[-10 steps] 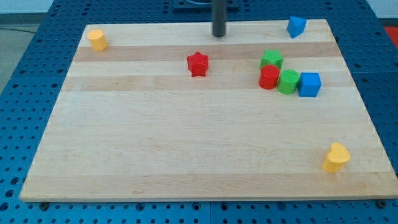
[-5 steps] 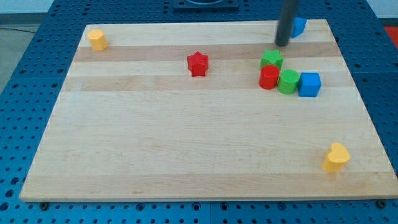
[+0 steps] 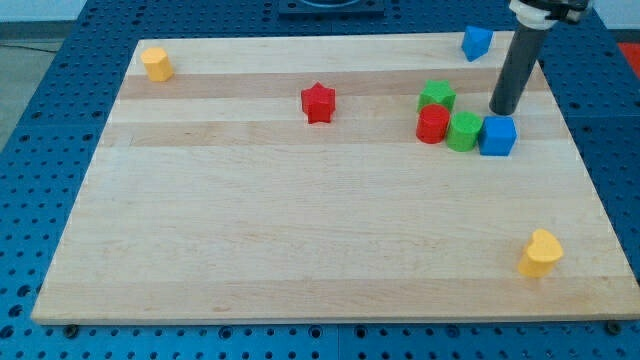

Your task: Push the green circle towards the top center of the board

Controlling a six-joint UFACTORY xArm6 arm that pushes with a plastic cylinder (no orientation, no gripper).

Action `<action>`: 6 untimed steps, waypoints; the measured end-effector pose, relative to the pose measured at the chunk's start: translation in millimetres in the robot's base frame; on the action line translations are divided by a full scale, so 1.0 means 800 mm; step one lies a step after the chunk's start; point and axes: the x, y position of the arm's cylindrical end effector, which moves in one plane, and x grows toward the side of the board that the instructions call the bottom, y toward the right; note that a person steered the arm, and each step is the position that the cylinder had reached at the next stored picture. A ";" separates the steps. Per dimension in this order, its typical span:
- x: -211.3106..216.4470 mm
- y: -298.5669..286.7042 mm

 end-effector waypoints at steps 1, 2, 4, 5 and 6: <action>0.002 -0.021; 0.024 -0.034; 0.079 -0.049; 0.092 -0.075; 0.092 -0.106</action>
